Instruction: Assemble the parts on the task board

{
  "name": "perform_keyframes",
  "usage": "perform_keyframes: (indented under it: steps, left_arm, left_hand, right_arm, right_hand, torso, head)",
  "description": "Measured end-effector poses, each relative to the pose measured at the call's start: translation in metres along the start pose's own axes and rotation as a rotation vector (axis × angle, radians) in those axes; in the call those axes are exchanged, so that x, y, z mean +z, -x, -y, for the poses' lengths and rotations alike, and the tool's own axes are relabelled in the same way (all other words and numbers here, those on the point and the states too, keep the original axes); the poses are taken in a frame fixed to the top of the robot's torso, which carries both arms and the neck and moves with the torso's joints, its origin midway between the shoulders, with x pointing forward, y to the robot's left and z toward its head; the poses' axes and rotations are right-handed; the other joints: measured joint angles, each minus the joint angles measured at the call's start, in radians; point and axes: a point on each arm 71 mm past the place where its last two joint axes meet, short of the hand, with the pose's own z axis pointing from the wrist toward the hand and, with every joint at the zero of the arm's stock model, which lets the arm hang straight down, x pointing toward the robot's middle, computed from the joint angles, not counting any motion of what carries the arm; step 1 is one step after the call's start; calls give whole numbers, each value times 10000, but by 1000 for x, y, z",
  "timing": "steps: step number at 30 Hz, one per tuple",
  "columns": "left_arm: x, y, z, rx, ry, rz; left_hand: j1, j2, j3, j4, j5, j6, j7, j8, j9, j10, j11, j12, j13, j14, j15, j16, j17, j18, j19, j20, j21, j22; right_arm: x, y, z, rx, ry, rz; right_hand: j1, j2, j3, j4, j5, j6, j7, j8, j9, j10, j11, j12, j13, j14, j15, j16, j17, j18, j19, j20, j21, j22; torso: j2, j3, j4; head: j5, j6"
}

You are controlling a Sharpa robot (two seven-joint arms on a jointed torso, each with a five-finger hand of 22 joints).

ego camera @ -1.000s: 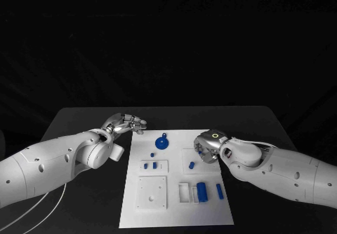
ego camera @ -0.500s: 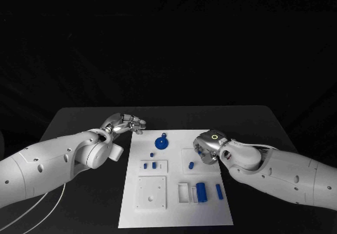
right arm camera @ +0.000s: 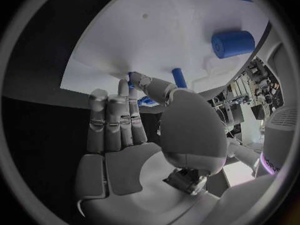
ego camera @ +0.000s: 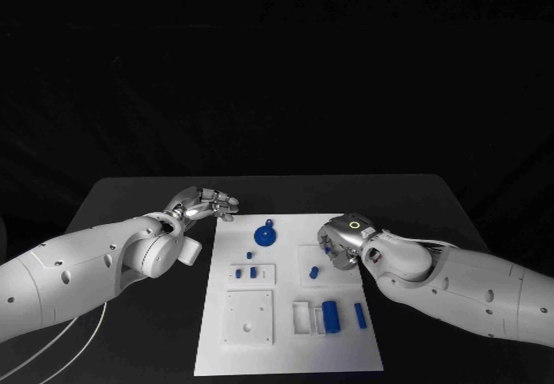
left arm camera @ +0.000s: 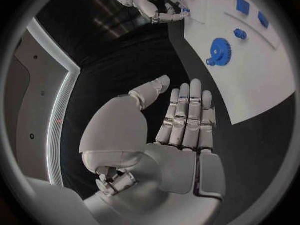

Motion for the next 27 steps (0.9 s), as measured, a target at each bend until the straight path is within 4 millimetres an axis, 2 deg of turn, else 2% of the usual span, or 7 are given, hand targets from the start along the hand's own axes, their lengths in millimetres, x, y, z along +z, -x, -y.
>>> perform_keyframes:
  steps: [7, 19, 27]
  left_arm:
    - [0, 2, -1, 16, 19, 55]
    - [0, 4, -1, 24, 39, 93]
    - [0, 4, -1, 22, 36, 89]
  left_hand:
    - [0, 0, 0, 0, 0, 0, 0, 0, -6, 0, 0, 0, 0, 0, 0, -39, 13, 0, 0, 0, 0, -1]
    - [0, 0, -27, -27, 0, 0, 0, 0, -8, 1, -1, 0, -8, 0, 0, -39, 23, 0, -1, 1, 0, 0]
    - [0, 0, -27, -27, 0, 0, 0, 0, -8, 1, -1, 0, -8, -1, 0, -39, 33, 0, -1, 1, 0, 6]
  right_arm:
    - [-3, 2, 3, 266, -88, 44]
    - [-12, 26, 6, 965, -148, 400]
    - [-9, 39, -14, 1434, 271, 796]
  right_hand:
    - [-1, -1, 51, -5, -7, -2, -2, 18, 103, 23, -23, 0, 155, 15, 14, 0, 0, 0, 18, -15, 0, 7]
    - [-27, -28, 99, -12, -9, -7, -7, 18, 141, 68, -1, -1, 226, 34, 34, -1, 0, 0, 37, -2, 0, 5]
    - [-40, -41, 99, -12, -10, -8, -7, 17, 188, 120, -52, -1, 265, 51, 51, -2, 0, 0, 41, 2, 1, 5]
  torso:
    - [1, -3, 1]
    - [-4, -12, -4]
    - [-6, -17, -6]
  head:
    - [3, 7]
    - [50, 4]
    - [135, 38]
